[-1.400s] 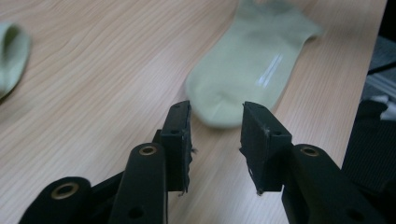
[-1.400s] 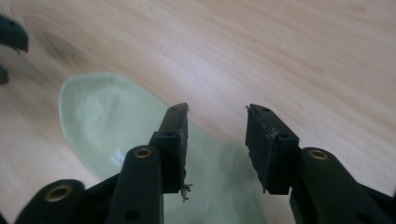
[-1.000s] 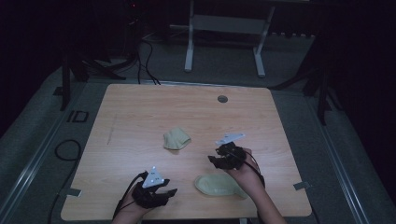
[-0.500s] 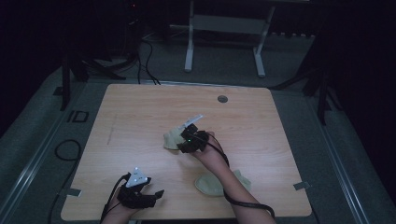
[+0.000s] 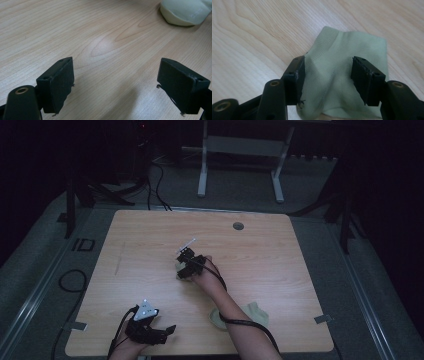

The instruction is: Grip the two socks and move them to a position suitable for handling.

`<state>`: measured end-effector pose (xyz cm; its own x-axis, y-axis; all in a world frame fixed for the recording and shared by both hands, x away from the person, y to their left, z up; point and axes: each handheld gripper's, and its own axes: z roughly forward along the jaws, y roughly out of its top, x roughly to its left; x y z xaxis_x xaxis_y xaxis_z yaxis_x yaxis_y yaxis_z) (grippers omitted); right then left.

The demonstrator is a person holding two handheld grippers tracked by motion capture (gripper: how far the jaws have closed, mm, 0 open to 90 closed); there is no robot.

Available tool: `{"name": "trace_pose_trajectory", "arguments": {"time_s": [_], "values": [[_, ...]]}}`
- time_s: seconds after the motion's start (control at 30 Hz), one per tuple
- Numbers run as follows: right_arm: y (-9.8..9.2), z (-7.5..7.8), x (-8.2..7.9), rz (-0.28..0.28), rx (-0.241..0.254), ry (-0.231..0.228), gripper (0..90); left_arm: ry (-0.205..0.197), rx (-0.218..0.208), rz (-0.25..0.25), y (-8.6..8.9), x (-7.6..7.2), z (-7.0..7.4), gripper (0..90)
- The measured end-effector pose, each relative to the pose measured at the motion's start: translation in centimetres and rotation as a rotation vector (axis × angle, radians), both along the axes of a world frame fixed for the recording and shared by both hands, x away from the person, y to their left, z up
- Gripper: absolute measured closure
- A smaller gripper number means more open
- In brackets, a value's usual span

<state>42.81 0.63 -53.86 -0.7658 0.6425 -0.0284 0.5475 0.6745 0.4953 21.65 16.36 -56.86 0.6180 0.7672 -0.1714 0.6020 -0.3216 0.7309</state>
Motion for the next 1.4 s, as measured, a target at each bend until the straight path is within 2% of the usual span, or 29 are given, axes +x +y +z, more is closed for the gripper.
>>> {"name": "trace_pose_trajectory", "arguments": {"time_s": [0.07, 0.13, 0.3, 0.43, 0.53, 0.7, 0.77, 0.87, 0.93, 1.17, 1.3, 1.4], "values": [[0.1, -0.4, 0.1, -0.002, -0.028, -0.005, 50.1, 0.001, 0.006, -0.001, 0.0, 0.0, -0.1, 14.2], [0.0, -0.4, 0.0, -0.007, -0.028, -0.012, 57.6, 0.006, 0.006, 0.000, -0.1, 0.0, -0.2, 14.2], [0.3, -0.3, -0.2, 0.025, -0.045, -0.027, 74.7, 0.001, 0.000, 0.003, -0.1, 0.0, -0.1, 14.2], [0.9, 0.1, -0.3, 0.039, -0.097, -0.030, 79.2, 0.001, -0.002, 0.006, 0.0, -0.1, -0.1, 14.3], [0.3, 1.2, -0.4, 0.030, -0.048, -0.014, 79.3, 0.006, -0.005, 0.009, 0.1, -0.1, -0.2, 14.3], [-1.8, 3.9, -1.0, -0.004, -0.008, -0.046, 79.3, 0.013, -0.012, 0.015, 0.1, 0.0, -0.2, 14.4], [-3.0, 4.8, -1.2, -0.016, -0.007, -0.063, 79.3, 0.013, -0.008, 0.015, 0.1, 0.0, -0.2, 14.4], [-5.0, 5.7, -1.6, -0.048, -0.009, -0.093, 79.3, 0.014, -0.013, 0.017, -0.1, 0.0, -0.1, 14.4], [-6.5, 6.0, -2.1, -0.068, 0.002, -0.094, 79.3, 0.016, -0.012, 0.018, -0.1, 0.1, -0.2, 14.5], [-10.7, 5.2, -4.3, -0.120, 0.007, -0.087, 79.1, 0.018, -0.011, 0.019, -0.7, 0.1, -0.1, 14.8], [-11.5, 3.9, -5.6, -0.141, 0.010, -0.067, 78.7, 0.015, -0.006, 0.015, -1.0, 0.0, -0.1, 14.8], [-11.3, 2.3, -6.4, -0.146, 0.004, -0.035, 78.3, 0.015, -0.006, 0.011, -1.0, -0.1, -0.1, 14.8]]}}
